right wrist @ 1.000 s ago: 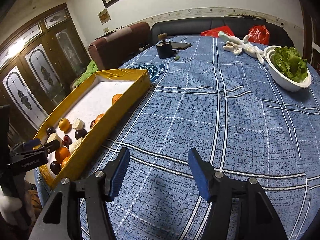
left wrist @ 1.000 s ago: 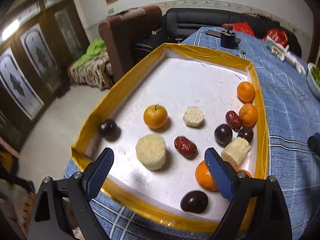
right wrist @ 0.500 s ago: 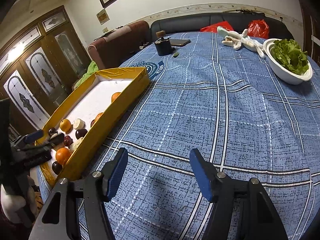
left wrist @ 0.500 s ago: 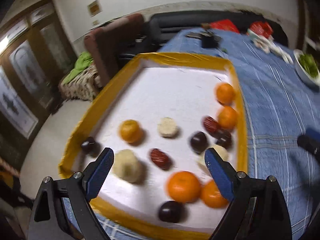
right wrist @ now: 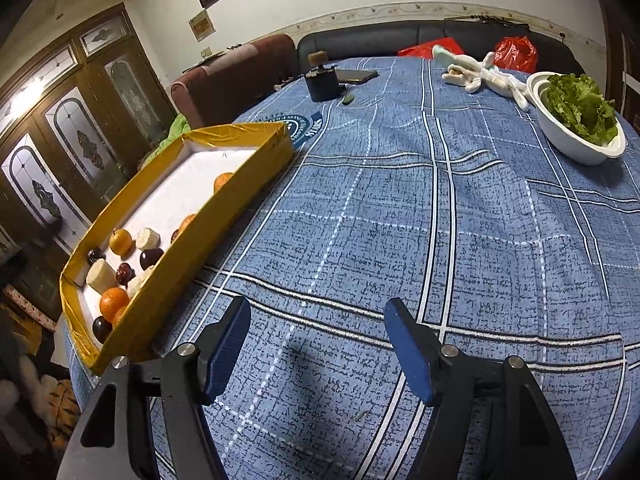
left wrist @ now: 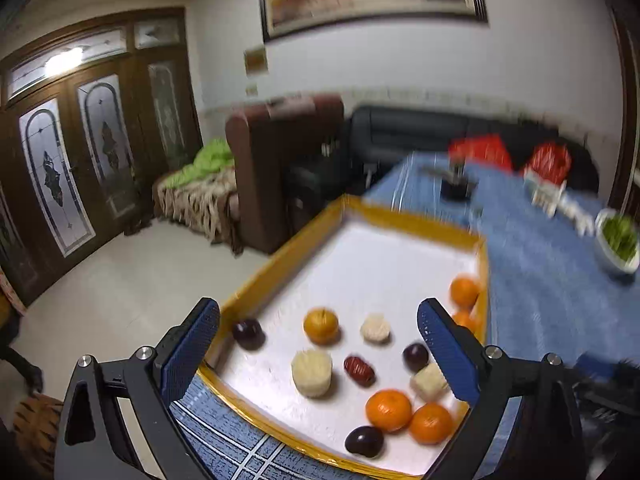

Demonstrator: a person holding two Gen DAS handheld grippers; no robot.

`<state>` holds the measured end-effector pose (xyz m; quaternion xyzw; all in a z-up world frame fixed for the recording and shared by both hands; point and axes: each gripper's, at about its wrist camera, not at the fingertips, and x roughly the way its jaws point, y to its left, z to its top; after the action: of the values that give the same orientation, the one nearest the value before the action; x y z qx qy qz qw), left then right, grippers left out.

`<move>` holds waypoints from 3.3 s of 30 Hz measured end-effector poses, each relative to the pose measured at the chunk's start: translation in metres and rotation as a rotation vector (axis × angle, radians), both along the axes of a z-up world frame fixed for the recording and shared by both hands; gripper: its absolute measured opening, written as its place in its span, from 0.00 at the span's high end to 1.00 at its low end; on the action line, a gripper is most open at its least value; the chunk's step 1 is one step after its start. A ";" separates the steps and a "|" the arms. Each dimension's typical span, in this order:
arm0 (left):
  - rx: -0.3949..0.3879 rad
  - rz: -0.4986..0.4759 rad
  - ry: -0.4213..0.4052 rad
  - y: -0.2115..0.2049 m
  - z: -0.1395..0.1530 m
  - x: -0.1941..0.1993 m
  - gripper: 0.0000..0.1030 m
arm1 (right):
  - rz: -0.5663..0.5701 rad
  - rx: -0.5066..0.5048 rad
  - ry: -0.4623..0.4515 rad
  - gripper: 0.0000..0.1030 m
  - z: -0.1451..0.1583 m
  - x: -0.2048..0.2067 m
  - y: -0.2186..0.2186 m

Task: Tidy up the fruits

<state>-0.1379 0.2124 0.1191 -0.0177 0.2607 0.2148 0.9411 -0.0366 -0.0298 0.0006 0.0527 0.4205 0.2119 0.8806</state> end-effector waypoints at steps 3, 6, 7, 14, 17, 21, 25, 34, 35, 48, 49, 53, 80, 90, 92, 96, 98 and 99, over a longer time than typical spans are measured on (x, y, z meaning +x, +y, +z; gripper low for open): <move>0.028 0.020 -0.092 -0.003 0.017 -0.021 0.03 | -0.018 -0.011 -0.015 0.27 0.001 -0.002 -0.001; 0.039 0.047 -0.164 -0.002 0.031 -0.041 0.02 | -0.056 -0.032 -0.087 0.27 0.013 -0.010 -0.004; 0.043 0.058 -0.194 -0.002 0.037 -0.049 0.02 | -0.068 -0.030 -0.123 0.27 0.019 -0.014 -0.006; 0.061 0.223 -0.429 -0.003 0.068 -0.109 0.00 | -0.071 0.008 -0.289 0.17 0.056 -0.063 -0.004; 0.018 0.218 -0.411 -0.001 0.065 -0.107 0.00 | -0.026 0.000 -0.299 0.17 0.057 -0.081 0.010; -0.061 0.110 -0.157 0.005 0.042 -0.070 0.00 | 0.054 0.003 -0.281 0.17 0.051 -0.100 0.033; -0.137 0.086 -0.111 0.010 0.021 -0.063 0.00 | 0.108 -0.022 -0.253 0.17 0.042 -0.112 0.049; -0.109 0.063 -0.086 0.006 0.010 -0.061 0.00 | 0.108 -0.008 -0.222 0.16 0.034 -0.119 0.054; -0.078 0.066 -0.090 0.002 0.010 -0.061 0.00 | 0.111 -0.010 -0.219 0.16 0.034 -0.119 0.055; 0.024 0.021 -0.007 -0.023 -0.009 -0.047 0.00 | 0.144 -0.047 -0.197 0.16 0.026 -0.121 0.067; 0.020 0.017 -0.001 -0.023 -0.010 -0.046 0.00 | 0.145 -0.047 -0.196 0.16 0.025 -0.121 0.068; -0.004 0.004 0.024 -0.023 -0.015 -0.043 0.00 | 0.143 -0.047 -0.184 0.16 0.023 -0.119 0.068; -0.105 -0.015 0.098 -0.011 -0.036 -0.033 0.00 | 0.063 -0.250 -0.154 0.15 0.019 -0.106 0.077; -0.110 -0.018 0.105 -0.012 -0.038 -0.032 0.00 | 0.065 -0.250 -0.154 0.15 0.019 -0.107 0.076; -0.111 -0.019 0.106 -0.012 -0.039 -0.032 0.00 | 0.066 -0.250 -0.154 0.15 0.019 -0.107 0.076; -0.108 -0.030 0.104 -0.014 -0.039 -0.031 0.00 | 0.068 -0.250 -0.154 0.15 0.019 -0.108 0.077; -0.100 -0.056 0.090 -0.020 -0.035 -0.033 0.00 | 0.067 -0.251 -0.157 0.15 0.019 -0.108 0.077; -0.096 -0.071 0.084 -0.024 -0.031 -0.034 0.00 | 0.063 -0.251 -0.159 0.15 0.020 -0.108 0.076</move>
<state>-0.1724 0.1887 0.0877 -0.0445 0.3105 0.1691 0.9344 -0.1443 0.0458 0.0204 -0.0881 0.3739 0.1886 0.9038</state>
